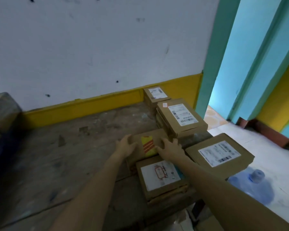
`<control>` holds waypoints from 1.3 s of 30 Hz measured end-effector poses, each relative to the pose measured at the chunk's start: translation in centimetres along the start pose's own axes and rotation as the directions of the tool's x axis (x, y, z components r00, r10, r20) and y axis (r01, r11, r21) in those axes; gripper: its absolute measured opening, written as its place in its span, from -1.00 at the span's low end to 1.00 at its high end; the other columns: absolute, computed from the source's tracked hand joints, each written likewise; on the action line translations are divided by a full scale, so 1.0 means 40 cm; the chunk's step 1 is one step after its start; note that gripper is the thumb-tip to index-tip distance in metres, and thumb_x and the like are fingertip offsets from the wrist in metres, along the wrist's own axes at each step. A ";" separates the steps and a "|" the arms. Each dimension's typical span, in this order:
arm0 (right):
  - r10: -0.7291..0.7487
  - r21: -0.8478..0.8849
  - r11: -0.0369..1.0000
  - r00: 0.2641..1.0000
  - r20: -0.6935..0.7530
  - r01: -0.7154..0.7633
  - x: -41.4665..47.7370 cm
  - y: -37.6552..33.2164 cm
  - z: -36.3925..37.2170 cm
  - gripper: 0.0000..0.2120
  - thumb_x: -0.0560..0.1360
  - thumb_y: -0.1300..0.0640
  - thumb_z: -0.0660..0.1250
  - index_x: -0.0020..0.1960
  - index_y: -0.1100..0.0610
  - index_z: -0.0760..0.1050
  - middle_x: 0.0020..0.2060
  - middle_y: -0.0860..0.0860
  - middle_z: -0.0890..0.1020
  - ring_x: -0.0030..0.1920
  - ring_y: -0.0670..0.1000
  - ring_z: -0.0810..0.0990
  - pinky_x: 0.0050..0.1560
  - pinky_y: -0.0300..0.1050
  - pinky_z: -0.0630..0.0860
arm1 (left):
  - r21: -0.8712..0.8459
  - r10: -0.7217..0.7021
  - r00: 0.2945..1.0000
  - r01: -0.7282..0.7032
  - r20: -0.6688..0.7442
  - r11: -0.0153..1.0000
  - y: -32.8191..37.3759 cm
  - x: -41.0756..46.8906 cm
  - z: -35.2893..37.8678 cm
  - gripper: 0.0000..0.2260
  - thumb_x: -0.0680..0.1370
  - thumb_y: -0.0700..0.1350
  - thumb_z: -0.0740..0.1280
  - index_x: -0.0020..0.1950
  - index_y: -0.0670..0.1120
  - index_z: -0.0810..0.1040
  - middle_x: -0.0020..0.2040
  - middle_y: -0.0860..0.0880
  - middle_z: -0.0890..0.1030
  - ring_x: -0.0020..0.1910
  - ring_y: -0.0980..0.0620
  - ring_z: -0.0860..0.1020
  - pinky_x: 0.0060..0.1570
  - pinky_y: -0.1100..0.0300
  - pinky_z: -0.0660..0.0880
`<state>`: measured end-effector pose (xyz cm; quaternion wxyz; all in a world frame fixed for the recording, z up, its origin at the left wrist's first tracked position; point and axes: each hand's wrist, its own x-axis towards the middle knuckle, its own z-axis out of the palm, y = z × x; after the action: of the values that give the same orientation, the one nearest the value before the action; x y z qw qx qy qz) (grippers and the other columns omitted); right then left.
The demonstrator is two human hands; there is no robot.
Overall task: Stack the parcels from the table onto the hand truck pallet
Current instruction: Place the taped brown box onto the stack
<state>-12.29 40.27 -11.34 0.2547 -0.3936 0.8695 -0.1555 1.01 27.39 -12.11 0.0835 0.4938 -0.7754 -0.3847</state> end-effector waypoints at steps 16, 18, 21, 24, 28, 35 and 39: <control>-0.118 0.166 0.976 0.982 -0.147 0.142 0.024 0.005 0.053 -0.37 0.52 -0.19 0.18 0.50 -0.10 0.02 0.45 0.16 0.08 0.42 0.23 0.18 0.34 0.14 0.27 | -0.276 0.009 0.969 -0.079 -0.247 0.958 -0.022 -0.011 0.016 -0.51 0.54 -0.17 0.31 0.45 -0.12 0.27 0.43 -0.14 0.34 0.35 -0.09 0.37 0.15 0.19 0.40; -0.132 0.182 0.969 0.972 -0.195 0.168 0.024 -0.010 0.053 -0.37 0.52 -0.20 0.17 0.50 -0.10 0.02 0.45 0.15 0.08 0.42 0.21 0.18 0.34 0.14 0.26 | -0.281 0.036 0.954 -0.124 -0.298 0.952 -0.015 -0.014 0.002 -0.52 0.55 -0.16 0.30 0.45 -0.12 0.28 0.42 -0.13 0.35 0.35 -0.08 0.37 0.14 0.19 0.39; -0.163 0.189 0.956 0.945 -0.285 0.222 0.021 -0.039 0.037 -0.37 0.51 -0.22 0.17 0.49 -0.10 0.04 0.42 0.14 0.11 0.39 0.18 0.18 0.32 0.09 0.27 | -0.294 0.065 0.923 -0.188 -0.380 0.937 0.005 -0.026 -0.028 -0.55 0.56 -0.14 0.29 0.43 -0.14 0.31 0.41 -0.14 0.36 0.36 -0.08 0.36 0.25 0.11 0.38; -0.216 0.220 0.923 0.897 -0.385 0.317 0.009 -0.079 0.007 -0.37 0.49 -0.24 0.20 0.48 -0.11 0.10 0.39 0.10 0.13 0.36 0.14 0.16 0.26 0.02 0.28 | -0.308 0.087 0.877 -0.256 -0.472 0.916 0.030 -0.044 -0.077 -0.59 0.56 -0.13 0.27 0.41 -0.13 0.35 0.40 -0.12 0.39 0.36 -0.06 0.36 0.25 0.15 0.35; -0.268 0.258 0.858 0.816 -0.512 0.444 -0.018 -0.152 -0.025 -0.38 0.47 -0.22 0.26 0.45 -0.09 0.18 0.34 0.08 0.14 0.32 0.10 0.18 0.14 -0.11 0.31 | -0.243 0.091 0.798 -0.287 -0.596 0.926 0.057 -0.071 -0.158 -0.64 0.56 -0.08 0.28 0.35 -0.12 0.42 0.35 -0.13 0.43 0.33 -0.06 0.39 0.27 0.13 0.34; -0.381 0.204 0.771 0.694 -0.611 0.603 -0.075 -0.305 -0.081 -0.41 0.45 -0.18 0.31 0.42 -0.07 0.28 0.29 0.10 0.22 0.23 0.04 0.20 0.06 -0.20 0.22 | -0.199 0.066 0.666 -0.313 -0.743 0.929 0.070 -0.178 -0.302 -0.63 0.55 -0.06 0.29 0.35 -0.08 0.43 0.33 -0.09 0.46 0.33 -0.01 0.39 0.30 0.20 0.28; -0.435 0.251 0.702 0.680 -0.590 0.667 -0.140 -0.407 -0.089 -0.42 0.45 -0.20 0.29 0.42 -0.12 0.27 0.36 0.09 0.20 0.35 0.10 0.13 0.23 -0.05 0.25 | -0.139 0.093 0.574 -0.347 -0.813 0.927 0.053 -0.274 -0.397 -0.61 0.56 -0.03 0.28 0.37 -0.07 0.42 0.35 -0.04 0.47 0.33 0.03 0.41 0.32 0.15 0.35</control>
<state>-1.33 34.36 1.05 0.0490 -0.5216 0.6777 -0.5160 13.09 28.77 3.03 0.5365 0.4936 -0.6488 -0.2182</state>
